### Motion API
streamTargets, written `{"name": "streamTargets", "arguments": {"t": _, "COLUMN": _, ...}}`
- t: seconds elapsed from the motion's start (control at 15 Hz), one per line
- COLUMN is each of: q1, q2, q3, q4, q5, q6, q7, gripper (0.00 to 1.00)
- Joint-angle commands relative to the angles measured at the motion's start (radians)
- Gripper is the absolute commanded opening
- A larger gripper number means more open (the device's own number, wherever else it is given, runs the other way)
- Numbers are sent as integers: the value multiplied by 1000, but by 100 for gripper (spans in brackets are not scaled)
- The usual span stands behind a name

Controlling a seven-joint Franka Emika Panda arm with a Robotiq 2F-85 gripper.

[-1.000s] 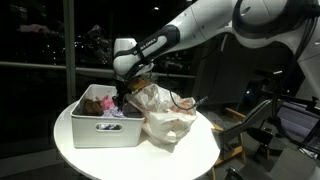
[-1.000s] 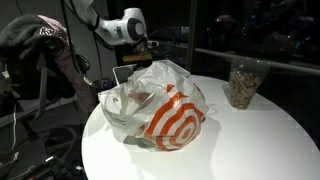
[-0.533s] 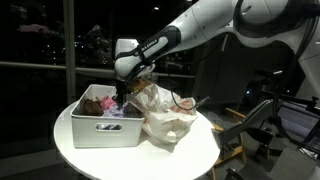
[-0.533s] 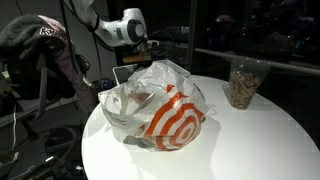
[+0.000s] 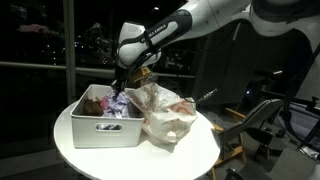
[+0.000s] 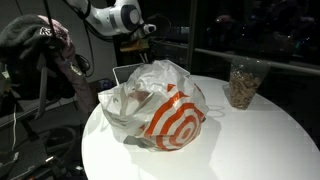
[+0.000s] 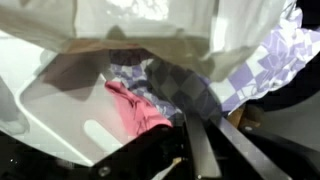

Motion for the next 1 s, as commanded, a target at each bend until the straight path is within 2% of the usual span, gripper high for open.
{"name": "streamTargets", "arguments": {"t": 0.0, "q1": -5, "q2": -161, "q3": -2, "q4": -133, "q5": -21, "q6": 132, "q7": 18, "gripper": 7}}
{"name": "streamTargets", "arguments": {"t": 0.53, "q1": -10, "q2": -414, "q3": -31, "q4": -296, "q5": -113, "q6": 359, "q7": 77, "gripper": 7}}
{"name": "streamTargets", "arguments": {"t": 0.93, "q1": -6, "q2": -613, "q3": -67, "q4": -381, "q5": -251, "q6": 437, "q7": 193, "gripper": 7}}
